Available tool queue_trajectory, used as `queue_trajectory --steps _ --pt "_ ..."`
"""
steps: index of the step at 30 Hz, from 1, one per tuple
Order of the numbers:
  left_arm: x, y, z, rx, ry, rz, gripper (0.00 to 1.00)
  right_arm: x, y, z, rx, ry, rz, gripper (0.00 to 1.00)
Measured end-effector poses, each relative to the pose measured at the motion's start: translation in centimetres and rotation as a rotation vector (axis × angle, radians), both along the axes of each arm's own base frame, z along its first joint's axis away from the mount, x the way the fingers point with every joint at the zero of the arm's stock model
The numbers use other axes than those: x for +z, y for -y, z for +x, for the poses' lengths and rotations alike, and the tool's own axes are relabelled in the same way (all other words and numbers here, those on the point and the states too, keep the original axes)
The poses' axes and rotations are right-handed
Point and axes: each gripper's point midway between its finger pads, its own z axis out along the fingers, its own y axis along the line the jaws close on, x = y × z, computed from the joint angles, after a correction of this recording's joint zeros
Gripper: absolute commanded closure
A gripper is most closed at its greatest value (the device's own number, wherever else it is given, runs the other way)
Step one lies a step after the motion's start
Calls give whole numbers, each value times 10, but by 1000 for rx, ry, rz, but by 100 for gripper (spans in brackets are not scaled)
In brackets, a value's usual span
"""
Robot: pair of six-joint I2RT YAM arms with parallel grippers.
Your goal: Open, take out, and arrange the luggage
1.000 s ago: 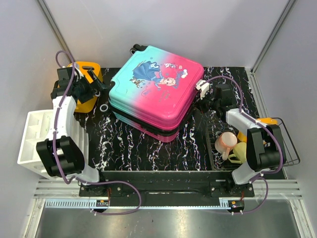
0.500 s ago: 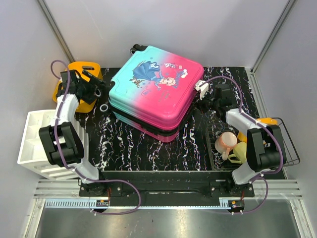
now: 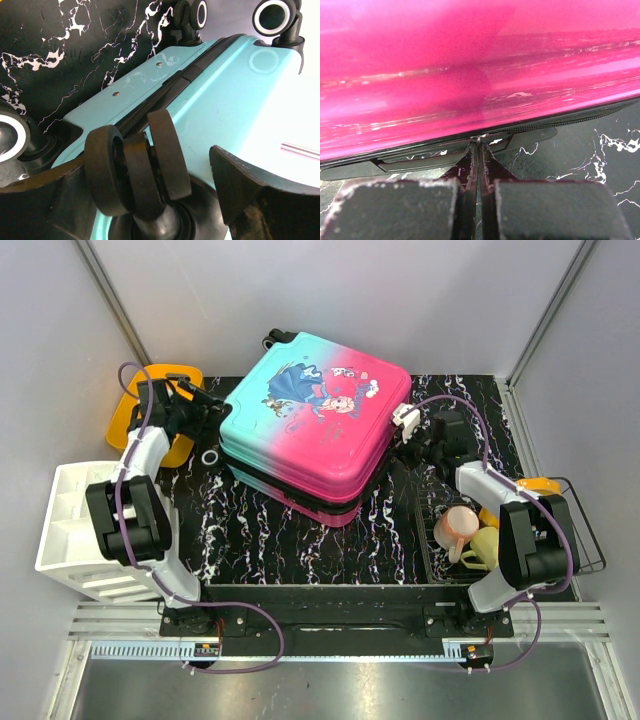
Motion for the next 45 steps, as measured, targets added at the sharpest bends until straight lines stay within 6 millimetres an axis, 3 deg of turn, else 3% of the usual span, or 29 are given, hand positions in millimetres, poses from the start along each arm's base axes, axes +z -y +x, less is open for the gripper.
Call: queue_trajectory --steps 3,6,9,10,11,21,26,34,45 --pt "-7 1 7 -2 -12 -18 33 1 0 -1 1 2 -1 100" --pt "-9 1 12 -7 -14 -24 51 0 -1 -3 1 4 -4 100" --pt "-9 -1 12 -2 -18 -38 77 -1 -2 -6 6 7 -11 100" --pt "-6 -3 13 2 -16 -39 92 -1 -2 -7 4 10 -16 100" --pt "-6 -6 13 -2 -13 -28 100 -2 -3 -8 7 15 -21 100" --pt "-13 -24 26 -132 -63 69 100 3 -22 -23 26 61 -54 100" --pt "-18 -24 28 -202 -91 78 100 5 -9 -18 1 63 -65 100" --pt "-19 -22 28 -267 -127 78 100 12 41 26 -53 65 -77 100" --pt "-22 -19 39 -345 -135 96 100 13 71 106 -35 194 -126 100"
